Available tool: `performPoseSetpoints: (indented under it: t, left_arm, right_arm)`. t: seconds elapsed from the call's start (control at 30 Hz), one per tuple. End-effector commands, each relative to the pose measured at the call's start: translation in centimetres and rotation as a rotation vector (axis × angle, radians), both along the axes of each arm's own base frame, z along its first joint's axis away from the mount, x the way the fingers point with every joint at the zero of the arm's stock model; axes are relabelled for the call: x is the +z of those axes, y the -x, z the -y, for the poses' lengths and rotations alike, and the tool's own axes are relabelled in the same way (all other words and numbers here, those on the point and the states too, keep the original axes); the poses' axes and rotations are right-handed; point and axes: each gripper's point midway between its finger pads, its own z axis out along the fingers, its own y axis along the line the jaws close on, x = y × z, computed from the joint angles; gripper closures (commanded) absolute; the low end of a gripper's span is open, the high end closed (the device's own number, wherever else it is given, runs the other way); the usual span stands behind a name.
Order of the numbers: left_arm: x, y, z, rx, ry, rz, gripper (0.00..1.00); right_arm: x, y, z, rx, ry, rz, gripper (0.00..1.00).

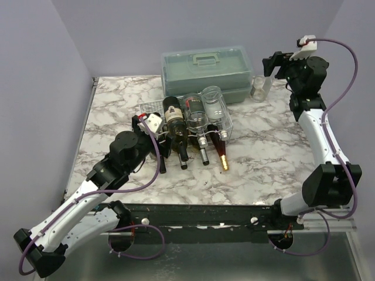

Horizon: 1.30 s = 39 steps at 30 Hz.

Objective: Take the wine bottle off the wine rack
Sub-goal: Place the wine bottle at the corner of the board, then pick up the wine bottle from the wine rack.

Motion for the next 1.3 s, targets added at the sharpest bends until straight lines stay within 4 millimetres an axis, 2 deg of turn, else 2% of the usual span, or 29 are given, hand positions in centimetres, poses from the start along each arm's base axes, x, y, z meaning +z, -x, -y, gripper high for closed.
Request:
performPoseSetpoints:
  t: [0.0,0.07,0.2,0.6,0.9,1.27]
  left_arm:
    - [0.3,0.5,0.0,-0.020,0.015,-0.006,0.01]
    - [0.3,0.6,0.0,-0.021,0.015,-0.006,0.01]
    - [0.4,0.7,0.1,-0.028,0.023,-0.007,0.01]
    - [0.5,1.0,0.6,-0.051,0.035,-0.018,0.01]
    - [0.6,1.1,0.7,-0.059,0.040,-0.022,0.01]
    - [0.9,1.4,0.9,-0.079,0.053,-0.020,0.01]
  right_arm:
    - [-2.6,4.4,-3.9,0.232,0.005,-0.106,0.10]
    - [-3.1,6.4,-5.3,0.324,0.014,-0.122,0.09]
    - [-4.5,9.7,-6.9,0.434,0.025,-0.172,0.08]
    - [-9.5,18.1,-9.1,0.654,0.111,-0.263,0.02]
    - [-11.0,21.7,-10.0,0.743,0.128,-0.289,0.00]
    - [-13.7,23.5,-10.7,0.798,0.094,-0.313,0.01]
